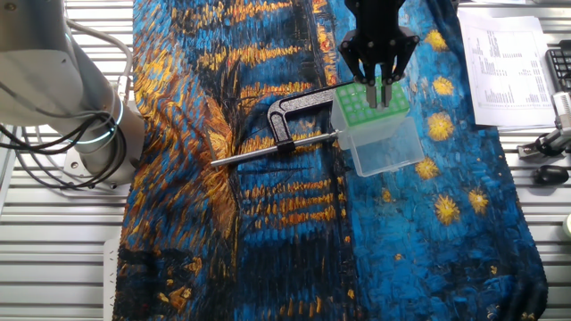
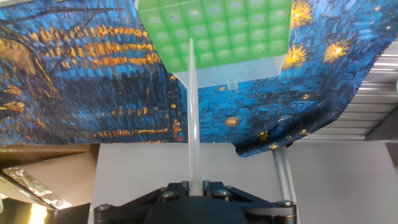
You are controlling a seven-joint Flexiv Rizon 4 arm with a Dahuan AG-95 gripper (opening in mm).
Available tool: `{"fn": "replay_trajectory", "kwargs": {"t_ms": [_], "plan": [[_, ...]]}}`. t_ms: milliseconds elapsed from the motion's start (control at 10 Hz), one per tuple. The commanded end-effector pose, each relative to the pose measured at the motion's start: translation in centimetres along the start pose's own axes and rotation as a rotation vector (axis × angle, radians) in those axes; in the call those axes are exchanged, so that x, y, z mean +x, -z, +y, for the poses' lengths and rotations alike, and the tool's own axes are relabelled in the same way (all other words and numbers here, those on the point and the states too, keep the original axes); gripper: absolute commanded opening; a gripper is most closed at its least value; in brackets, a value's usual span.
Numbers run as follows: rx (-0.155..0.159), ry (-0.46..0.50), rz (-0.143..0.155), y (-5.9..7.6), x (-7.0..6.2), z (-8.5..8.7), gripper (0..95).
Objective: Insert a large pipette tip into the holder for large pipette tips
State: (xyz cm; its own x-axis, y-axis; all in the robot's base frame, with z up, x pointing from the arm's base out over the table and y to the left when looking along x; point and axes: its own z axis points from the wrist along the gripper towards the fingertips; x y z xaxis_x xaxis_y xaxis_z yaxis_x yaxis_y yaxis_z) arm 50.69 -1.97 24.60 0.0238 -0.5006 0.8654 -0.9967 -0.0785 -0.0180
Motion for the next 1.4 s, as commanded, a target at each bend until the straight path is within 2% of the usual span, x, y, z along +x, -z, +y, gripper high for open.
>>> {"fn": "replay_trajectory", "kwargs": {"t_ms": [100, 400, 1400], "plan": [[-0.002, 0.024, 0.005, 0.12, -0.02, -0.01, 0.0], [-0.004, 0.052, 0.005, 0.12, 0.07, 0.18, 0.0], [-0.007, 0.046, 0.006, -0.05, -0.48, 0.71, 0.0]]}}
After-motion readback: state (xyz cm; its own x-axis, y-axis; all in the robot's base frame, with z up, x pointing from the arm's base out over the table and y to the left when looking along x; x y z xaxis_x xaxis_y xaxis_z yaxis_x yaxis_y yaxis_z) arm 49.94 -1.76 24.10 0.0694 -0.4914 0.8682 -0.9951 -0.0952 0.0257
